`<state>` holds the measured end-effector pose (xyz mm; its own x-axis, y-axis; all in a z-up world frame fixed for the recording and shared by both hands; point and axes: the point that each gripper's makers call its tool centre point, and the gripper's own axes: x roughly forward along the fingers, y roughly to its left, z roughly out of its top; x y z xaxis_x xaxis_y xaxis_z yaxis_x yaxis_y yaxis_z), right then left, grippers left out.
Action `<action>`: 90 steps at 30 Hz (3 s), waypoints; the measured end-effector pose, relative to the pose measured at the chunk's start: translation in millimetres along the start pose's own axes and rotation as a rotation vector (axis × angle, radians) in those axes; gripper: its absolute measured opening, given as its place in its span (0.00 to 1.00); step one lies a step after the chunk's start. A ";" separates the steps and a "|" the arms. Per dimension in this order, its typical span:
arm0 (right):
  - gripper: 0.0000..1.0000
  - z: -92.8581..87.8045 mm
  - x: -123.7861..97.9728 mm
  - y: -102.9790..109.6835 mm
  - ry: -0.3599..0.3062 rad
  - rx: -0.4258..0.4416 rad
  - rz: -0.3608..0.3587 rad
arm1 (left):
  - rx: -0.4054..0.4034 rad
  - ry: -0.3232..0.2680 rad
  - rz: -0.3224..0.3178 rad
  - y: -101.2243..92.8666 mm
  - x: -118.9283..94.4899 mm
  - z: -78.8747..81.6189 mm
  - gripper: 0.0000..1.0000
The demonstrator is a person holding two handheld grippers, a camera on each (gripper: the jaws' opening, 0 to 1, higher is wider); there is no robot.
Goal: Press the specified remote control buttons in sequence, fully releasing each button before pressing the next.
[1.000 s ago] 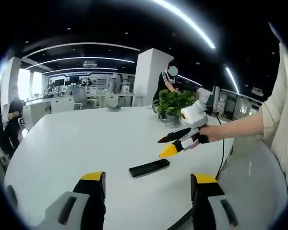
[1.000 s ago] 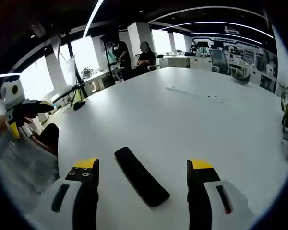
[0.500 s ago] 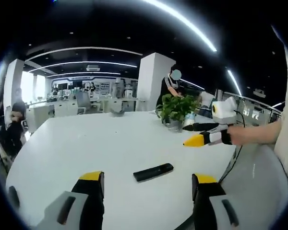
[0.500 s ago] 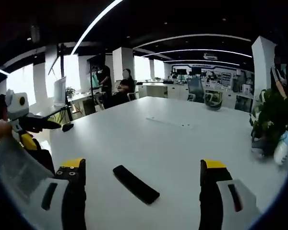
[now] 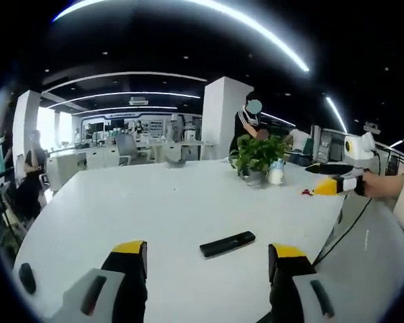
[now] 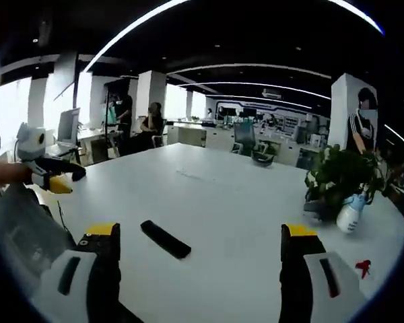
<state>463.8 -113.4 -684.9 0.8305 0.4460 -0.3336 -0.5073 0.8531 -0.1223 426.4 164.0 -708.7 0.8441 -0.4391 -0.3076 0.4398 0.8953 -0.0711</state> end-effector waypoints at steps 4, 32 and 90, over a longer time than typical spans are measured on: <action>1.00 0.2 -14.6 1.8 -0.010 -0.043 -0.022 | 0.014 0.011 0.030 1.9 -1.7 -1.4 0.77; 0.90 -21.7 -15.4 -13.0 -0.003 0.097 -0.005 | 0.096 0.079 0.118 12.6 -4.1 -11.6 0.76; 0.85 -30.8 -18.2 -17.8 0.024 0.116 -0.024 | 0.063 0.064 0.135 16.4 -7.5 -11.2 0.75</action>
<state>450.6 -145.1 -705.5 0.8355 0.4197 -0.3546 -0.4563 0.8895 -0.0223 423.9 182.8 -718.2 0.8764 -0.3075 -0.3706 0.3439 0.9384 0.0345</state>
